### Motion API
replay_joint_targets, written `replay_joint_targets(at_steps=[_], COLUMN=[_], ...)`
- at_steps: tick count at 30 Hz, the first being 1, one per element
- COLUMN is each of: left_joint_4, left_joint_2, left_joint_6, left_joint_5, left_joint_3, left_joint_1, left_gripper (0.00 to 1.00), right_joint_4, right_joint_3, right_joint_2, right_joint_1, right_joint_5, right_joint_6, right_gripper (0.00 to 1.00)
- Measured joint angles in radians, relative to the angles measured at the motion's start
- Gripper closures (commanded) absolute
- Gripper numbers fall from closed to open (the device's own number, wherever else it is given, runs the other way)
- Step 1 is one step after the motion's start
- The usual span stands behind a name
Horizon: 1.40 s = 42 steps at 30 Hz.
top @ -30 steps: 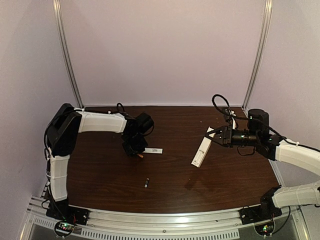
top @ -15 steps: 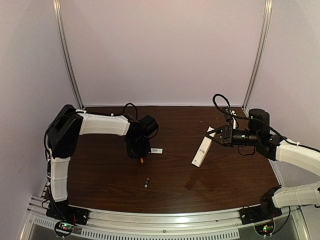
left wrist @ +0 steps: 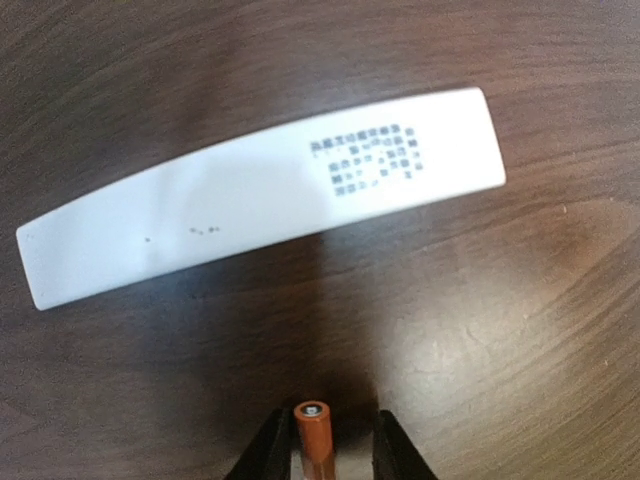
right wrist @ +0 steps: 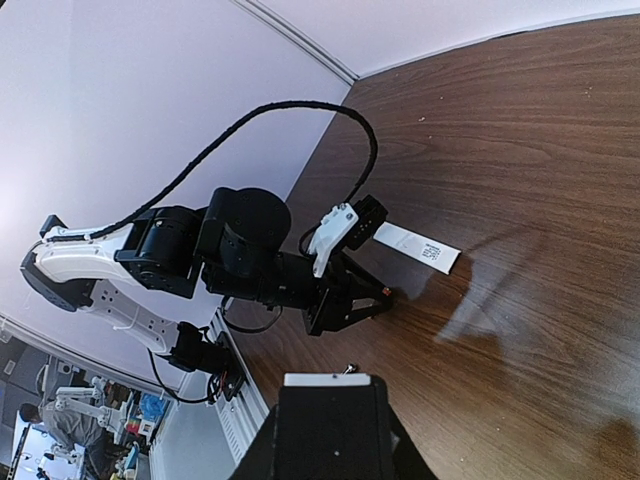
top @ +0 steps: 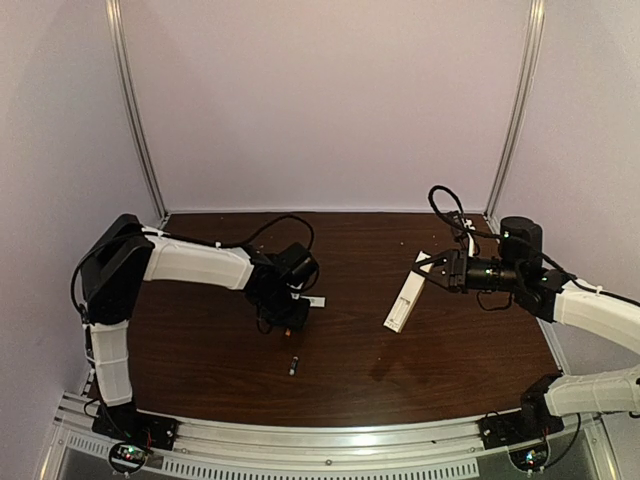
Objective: Load the batteries into the remote control
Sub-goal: Pick up the battery from the center of the board.
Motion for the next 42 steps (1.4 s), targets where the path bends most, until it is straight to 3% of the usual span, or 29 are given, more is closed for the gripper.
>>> replay_joint_targets(at_steps=[2, 8, 14, 16, 19, 22, 29, 35, 38, 42], left_joint_4=[0.019, 0.019, 0.006, 0.003, -0.003, -0.006, -0.037, -0.058, -0.042, 0.08], left_joint_2=[-0.011, -0.03, -0.031, -0.031, -0.029, -0.029, -0.025, -0.034, -0.102, -0.366], left_joint_6=[0.022, 0.069, 0.084, 0.088, 0.09, 0.097, 0.116, 0.137, 0.159, 0.187], left_joint_5=[0.016, 0.041, 0.036, 0.035, 0.035, 0.043, 0.034, 0.012, 0.002, 0.003], left_joint_3=[-0.017, -0.042, -0.042, -0.042, -0.04, -0.038, -0.024, -0.021, -0.056, -0.153], left_joint_1=[0.0, 0.0, 0.0, 0.0, 0.0, 0.0, -0.002, -0.002, -0.002, -0.002], left_gripper=[0.65, 0.83, 0.88, 0.88, 0.77, 0.74, 0.99, 1.0, 1.0, 1.0], right_joint_4=[0.0, 0.0, 0.0, 0.0, 0.0, -0.002, -0.012, -0.018, -0.006, 0.001], right_joint_3=[0.0, 0.0, 0.0, 0.0, 0.0, 0.0, 0.0, -0.001, -0.011, -0.022], right_joint_2=[0.0, 0.0, -0.004, -0.004, -0.004, -0.004, -0.004, -0.002, 0.002, 0.013], right_joint_1=[0.0, 0.0, 0.0, 0.0, 0.0, 0.0, 0.0, 0.0, 0.0, 0.0], right_joint_5=[0.0, 0.0, 0.0, 0.0, 0.0, 0.0, 0.0, 0.0, 0.0, 0.001], right_joint_6=[0.0, 0.0, 0.0, 0.0, 0.0, 0.0, 0.0, 0.024, 0.048, 0.077], right_gripper=[0.93, 0.93, 0.93, 0.93, 0.93, 0.93, 0.94, 0.95, 0.96, 0.96])
